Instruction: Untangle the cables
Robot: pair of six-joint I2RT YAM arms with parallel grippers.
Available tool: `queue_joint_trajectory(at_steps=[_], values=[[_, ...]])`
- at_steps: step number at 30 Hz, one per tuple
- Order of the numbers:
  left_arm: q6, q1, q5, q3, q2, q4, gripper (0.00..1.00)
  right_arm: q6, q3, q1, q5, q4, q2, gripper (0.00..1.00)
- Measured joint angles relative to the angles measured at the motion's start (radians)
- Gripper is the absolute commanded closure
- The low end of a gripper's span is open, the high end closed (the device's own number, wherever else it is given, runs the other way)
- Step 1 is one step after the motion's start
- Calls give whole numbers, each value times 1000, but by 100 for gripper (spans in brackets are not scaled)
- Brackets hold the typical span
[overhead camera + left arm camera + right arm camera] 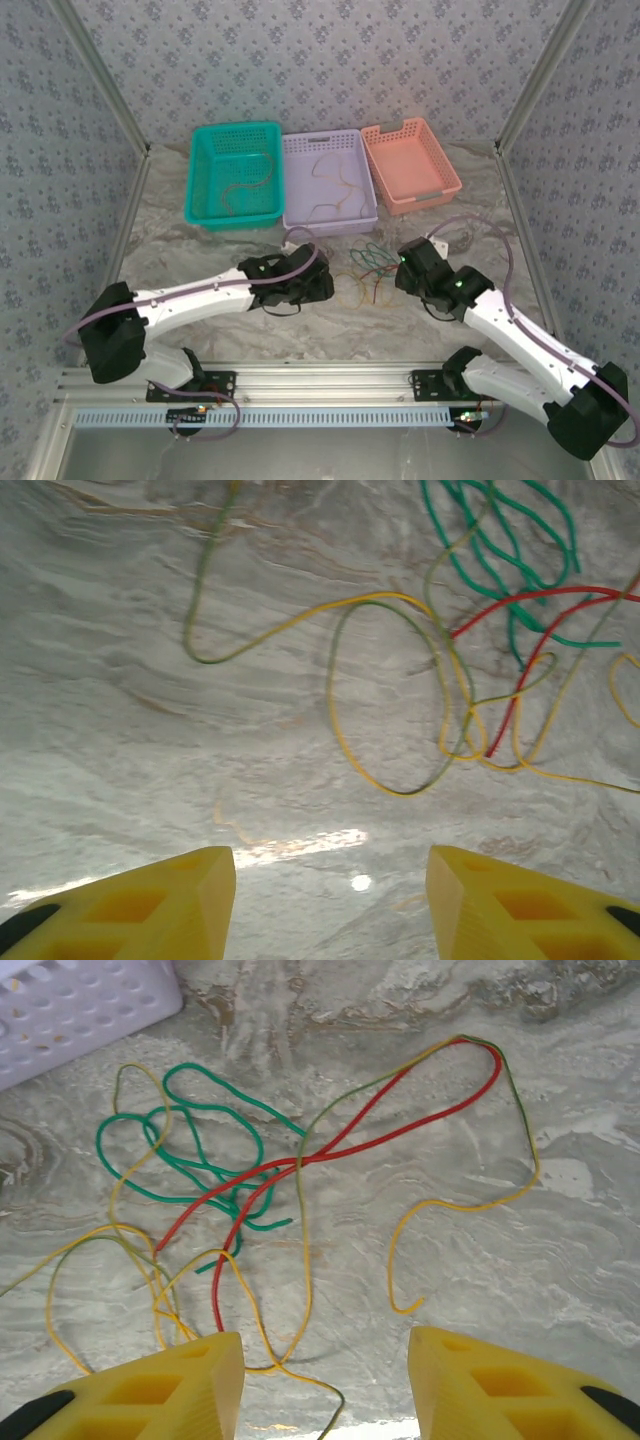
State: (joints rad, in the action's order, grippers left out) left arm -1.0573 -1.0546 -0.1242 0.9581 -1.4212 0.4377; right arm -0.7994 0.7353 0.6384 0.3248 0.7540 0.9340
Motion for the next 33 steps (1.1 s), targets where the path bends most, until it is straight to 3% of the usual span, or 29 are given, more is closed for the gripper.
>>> queue_joint_trajectory(at_steps=[6, 13, 21, 24, 27, 33], values=[[-18, -31, -21, 0, -11, -45, 51, -30, -64, -22, -2, -6, 11, 49], [-33, -62, -42, 0, -11, -71, 51, -89, -162, -180, -58, -87, 8, 53], [-37, -65, -44, 0, -50, -103, 51, -114, -227, -201, -117, -261, 119, 54], [-36, -66, -40, 0, -90, -116, 50, -124, -227, -206, -133, -328, 190, 67], [-27, -70, -29, 12, -134, -127, 47, -135, -227, -210, -141, -369, 254, 100], [22, -71, -9, 165, -278, -128, 41, -151, -227, -208, -104, -349, 210, 100]])
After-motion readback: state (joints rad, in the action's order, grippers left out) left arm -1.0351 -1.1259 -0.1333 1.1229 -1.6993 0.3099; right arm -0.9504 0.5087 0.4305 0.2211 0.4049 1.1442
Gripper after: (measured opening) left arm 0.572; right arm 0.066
